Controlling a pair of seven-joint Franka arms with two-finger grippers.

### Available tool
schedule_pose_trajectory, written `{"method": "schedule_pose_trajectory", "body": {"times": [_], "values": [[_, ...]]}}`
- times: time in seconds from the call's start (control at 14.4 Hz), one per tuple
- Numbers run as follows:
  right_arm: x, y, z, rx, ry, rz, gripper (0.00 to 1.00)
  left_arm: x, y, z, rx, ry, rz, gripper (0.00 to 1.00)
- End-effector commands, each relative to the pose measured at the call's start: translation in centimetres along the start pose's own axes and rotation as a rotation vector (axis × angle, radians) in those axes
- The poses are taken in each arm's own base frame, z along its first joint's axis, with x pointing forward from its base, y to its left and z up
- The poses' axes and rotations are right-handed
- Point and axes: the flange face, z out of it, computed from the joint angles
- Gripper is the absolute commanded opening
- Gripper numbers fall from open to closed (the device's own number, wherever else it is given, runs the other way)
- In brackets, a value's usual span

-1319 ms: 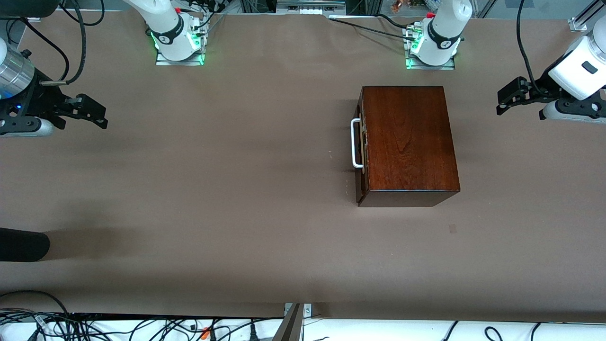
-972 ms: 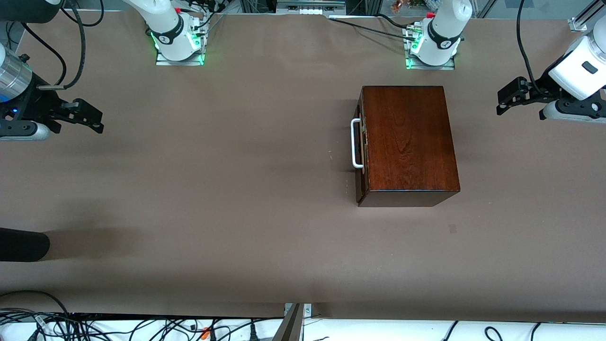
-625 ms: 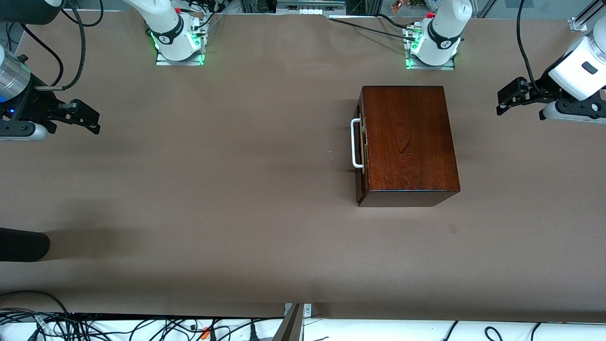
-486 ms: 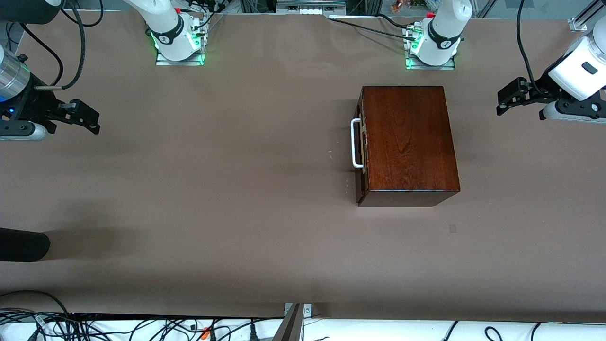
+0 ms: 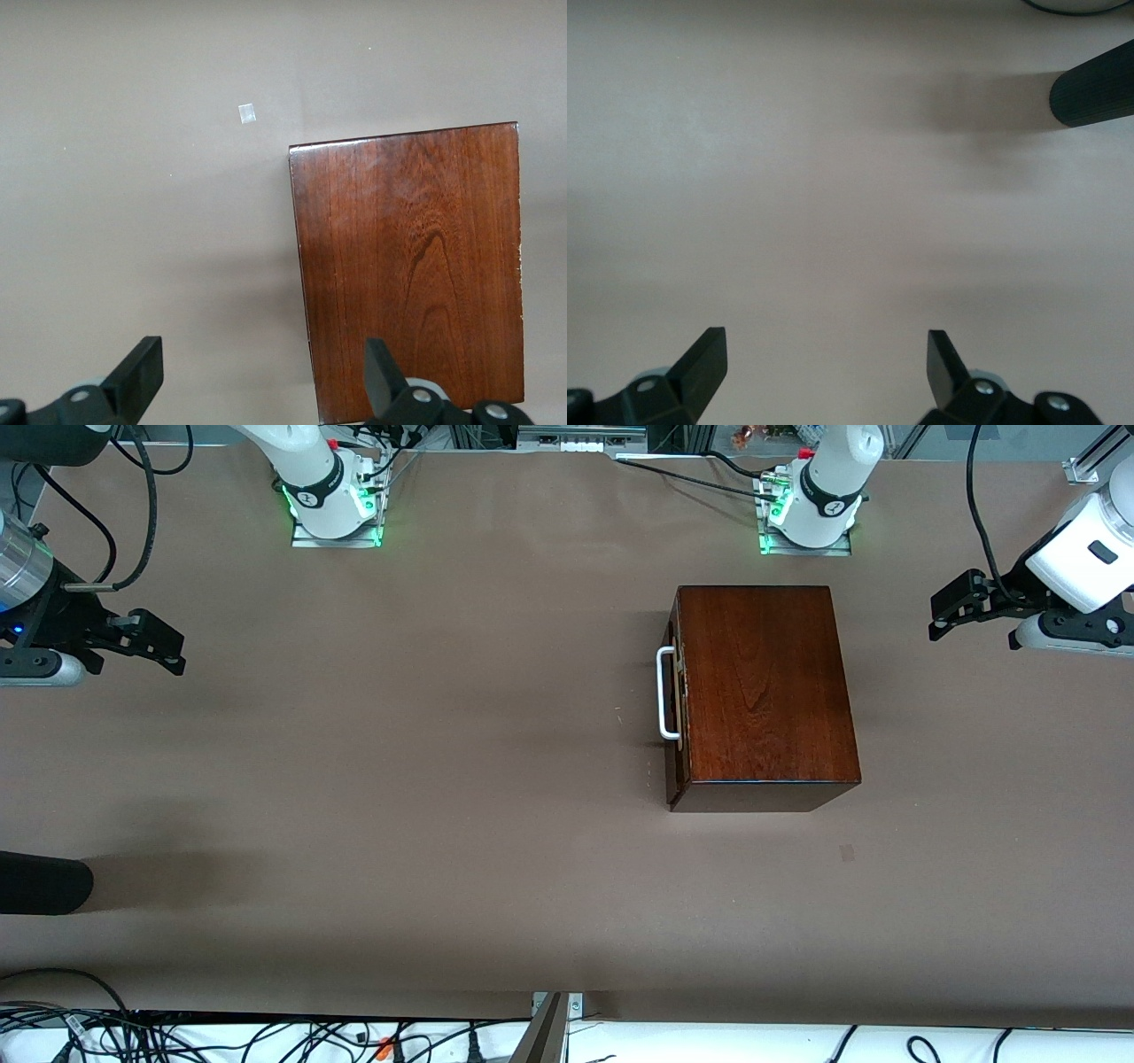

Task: Open drawer, take yellow block, close drawer

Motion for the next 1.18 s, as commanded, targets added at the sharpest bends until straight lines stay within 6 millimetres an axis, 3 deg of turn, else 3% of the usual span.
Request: {"method": "schedule_pose_trajectory", "body": {"times": [0.0,0.07,0.28,0.49,0.83,0.97,1.11], "values": [[-0.2,-0.8,-0.8,0.03,0.001,-0.003,1.0,0.1,0.7,-0.4,0.008,0.008,0.012,1.0],[-0.2,-1.2,-0.6,0.031,-0.002,-0.009,1.0,0.1,1.2,-0.3,0.008,0.007,0.021,1.0],[-0.2,-3.0,-0.4,0.064,-0.006,-0.032,1.0,-0.3,6.0,-0.2,0.014,0.003,-0.008,1.0],[-0.4,-4.1,-0.7,0.066,0.0,-0.054,1.0,-1.6,13.5,0.2,0.023,0.0,-0.027,1.0],[-0.5,-3.5,-0.6,0.066,-0.009,-0.046,1.0,-5.0,26.3,2.3,0.053,-0.017,-0.056,1.0],[-0.5,-3.5,-0.6,0.066,-0.011,-0.045,1.0,-5.8,30.5,3.2,0.069,-0.013,-0.065,1.0],[-0.5,-3.4,-0.6,0.066,-0.009,-0.043,1.0,-5.3,34.1,3.8,0.064,-0.004,-0.089,1.0]]}}
